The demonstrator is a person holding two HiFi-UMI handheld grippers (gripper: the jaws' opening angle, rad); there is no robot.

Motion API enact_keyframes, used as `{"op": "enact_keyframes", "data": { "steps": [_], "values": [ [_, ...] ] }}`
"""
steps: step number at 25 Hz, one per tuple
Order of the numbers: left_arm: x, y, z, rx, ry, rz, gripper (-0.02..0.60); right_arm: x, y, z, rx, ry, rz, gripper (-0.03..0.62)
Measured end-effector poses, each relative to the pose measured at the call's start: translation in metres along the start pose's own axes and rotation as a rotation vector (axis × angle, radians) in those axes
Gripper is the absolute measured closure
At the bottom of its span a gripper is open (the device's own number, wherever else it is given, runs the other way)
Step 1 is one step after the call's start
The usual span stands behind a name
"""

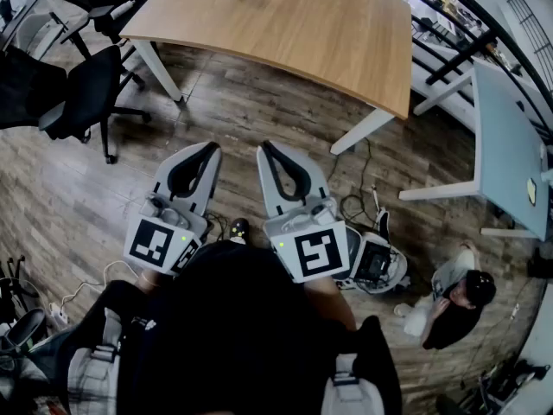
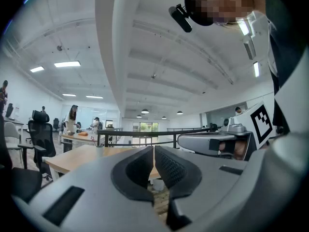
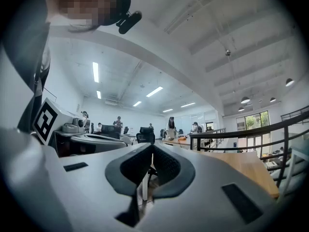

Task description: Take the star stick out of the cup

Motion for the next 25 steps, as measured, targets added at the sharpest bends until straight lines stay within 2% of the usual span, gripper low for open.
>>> {"op": "enact_keyframes", "data": {
  "steps": [8, 17, 25],
  "values": [
    [0.008, 0.000, 0.015, 0.031, 0.027, 0.005, 0.558, 0.003, -0.011, 0.008, 0.031, -0.011, 0.001, 0.569],
    [0.023, -0.006, 0.049, 0.129, 0.029, -0.014, 0.558, 0.008, -0.034, 0.023, 0.126, -0.007, -0.021, 0.568],
    [0.038, -0.003, 0.073, 0.141, 0.051, -0.021, 0.558, 0.013, -0.045, 0.037, 0.165, 0.035, 0.005, 0.568]
  ]
}}
Point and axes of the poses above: the fingertips, and each gripper's own axes: y backward along the fingers, z to its left, x out of its underside, the point moved 9 cm from there along y, backward along the fingers, and after that the axes turned 13 degrees about -y, right-handed, at the moved point
